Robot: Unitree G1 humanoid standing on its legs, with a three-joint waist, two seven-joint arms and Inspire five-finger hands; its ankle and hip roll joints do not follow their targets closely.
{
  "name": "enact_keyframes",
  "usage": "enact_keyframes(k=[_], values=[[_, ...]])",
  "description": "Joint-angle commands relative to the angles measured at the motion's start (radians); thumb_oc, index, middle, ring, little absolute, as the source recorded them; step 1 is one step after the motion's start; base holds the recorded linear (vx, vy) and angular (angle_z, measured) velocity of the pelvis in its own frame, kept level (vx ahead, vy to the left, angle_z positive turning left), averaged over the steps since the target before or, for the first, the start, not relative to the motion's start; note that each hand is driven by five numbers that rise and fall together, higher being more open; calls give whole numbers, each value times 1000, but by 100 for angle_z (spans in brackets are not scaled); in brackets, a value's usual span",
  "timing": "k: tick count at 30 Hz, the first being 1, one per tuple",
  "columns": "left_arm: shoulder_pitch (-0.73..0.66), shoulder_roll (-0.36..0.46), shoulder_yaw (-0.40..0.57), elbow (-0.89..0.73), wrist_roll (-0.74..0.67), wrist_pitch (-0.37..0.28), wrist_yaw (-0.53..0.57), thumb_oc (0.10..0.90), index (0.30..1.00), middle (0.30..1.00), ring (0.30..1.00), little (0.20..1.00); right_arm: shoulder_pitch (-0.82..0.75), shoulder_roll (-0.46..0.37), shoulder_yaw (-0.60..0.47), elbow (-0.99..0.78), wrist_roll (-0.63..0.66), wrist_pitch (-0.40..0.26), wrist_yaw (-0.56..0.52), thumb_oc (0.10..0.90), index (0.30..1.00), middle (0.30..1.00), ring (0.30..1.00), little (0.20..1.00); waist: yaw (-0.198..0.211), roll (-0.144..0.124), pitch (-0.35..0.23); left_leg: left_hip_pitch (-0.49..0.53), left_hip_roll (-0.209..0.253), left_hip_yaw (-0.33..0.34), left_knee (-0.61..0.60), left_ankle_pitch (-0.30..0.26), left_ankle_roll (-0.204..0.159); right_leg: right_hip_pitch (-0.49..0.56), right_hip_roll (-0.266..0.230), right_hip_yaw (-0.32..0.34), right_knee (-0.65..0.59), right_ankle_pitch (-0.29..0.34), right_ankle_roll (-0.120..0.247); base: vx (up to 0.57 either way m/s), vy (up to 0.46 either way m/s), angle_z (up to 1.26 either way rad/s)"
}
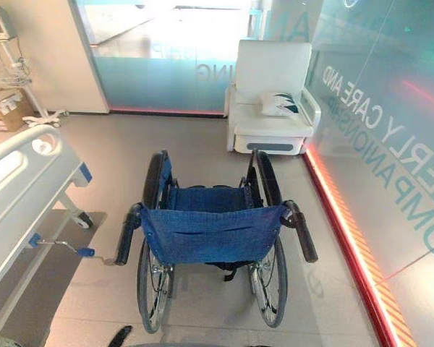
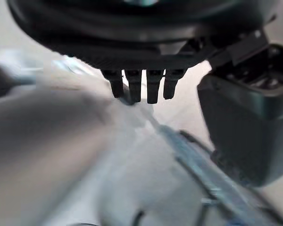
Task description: Push the wheelchair next to the bed
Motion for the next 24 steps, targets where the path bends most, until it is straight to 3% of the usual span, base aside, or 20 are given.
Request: enact_keyframes(k=[1, 7, 11, 12, 13, 16, 21, 23, 24], values=[[-82, 48, 52, -64, -57, -31, -43, 800, 900, 900, 900, 900, -62, -81, -67, -86, 73, -81, -125, 800, 900, 900, 900, 900, -20, 25, 35, -40, -17, 32, 22, 25, 19, 76, 19, -5, 42, -107, -27, -11, 32, -5], [-31, 115, 157, -426, -239, 1, -71, 800, 900, 900, 900, 900, -8, -163, -217, -467, 67, -162, -357, 800, 900, 900, 900, 900, -33, 31, 36, -42, -20, 37, 8, 31, 20, 66, 15, 3, 39, -101, -23, -8, 27, -7], [7, 108, 199, -667, -239, 41, -53, 800, 900, 900, 900, 900, 32, -160, -322, -669, 13, -206, -395, 800, 900, 900, 900, 900, -34, 36, 38, -45, -23, 31, 1, 33, 23, 63, 15, 4, 39, -102, -21, 0, 0, 0], [9, 107, 199, -670, -239, 42, -51, 800, 900, 900, 900, 900, 34, -158, -322, -673, 11, -204, -396, 800, 900, 900, 900, 900, -33, 36, 37, -45, -23, 31, 1, 33, 23, 63, 15, 4, 40, -102, -21, 0, 0, 0], [17, 110, 214, -764, -236, 58, -70, 800, 900, 900, 900, 900, 33, -151, -356, -787, -6, -234, -380, 800, 900, 900, 900, 900, -33, 40, 37, -47, -25, 27, -1, 33, 25, 60, 12, 3, 41, -104, -21, 10, 38, -1], [5, 127, 228, -850, -271, 88, -99, 800, 900, 900, 900, 900, 6, -156, -378, -893, 73, -260, -322, 800, 900, 900, 900, 900, -34, 46, 34, -52, -27, 27, -2, 34, 25, 52, 7, 3, 45, -106, -20, 5, 24, -2], [-11, 148, 236, -982, -362, 98, -37, 800, 900, 900, 900, 900, -31, -164, -352, -1096, 80, -234, -269, 800, 900, 900, 900, 900, -38, 53, 30, -58, -32, 27, -3, 35, 27, 42, 2, 9, 47, -109, -20, 2, 3, -1], [-12, 145, 237, -1025, -390, 99, -23, 800, 900, 900, 900, 900, -41, -158, -330, -1158, 101, -227, -226, 800, 900, 900, 900, 900, -40, 52, 28, -60, -33, 29, -3, 36, 28, 39, 1, 11, 46, -108, -19, 13, 2, -4], [-5, 141, 241, -1069, -405, 114, -31, 800, 900, 900, 900, 900, -42, -146, -313, -1217, 143, -222, -151, 800, 900, 900, 900, 900, -41, 50, 26, -62, -33, 32, -4, 36, 28, 38, 0, 11, 45, -109, -20, 0, 0, 0]])
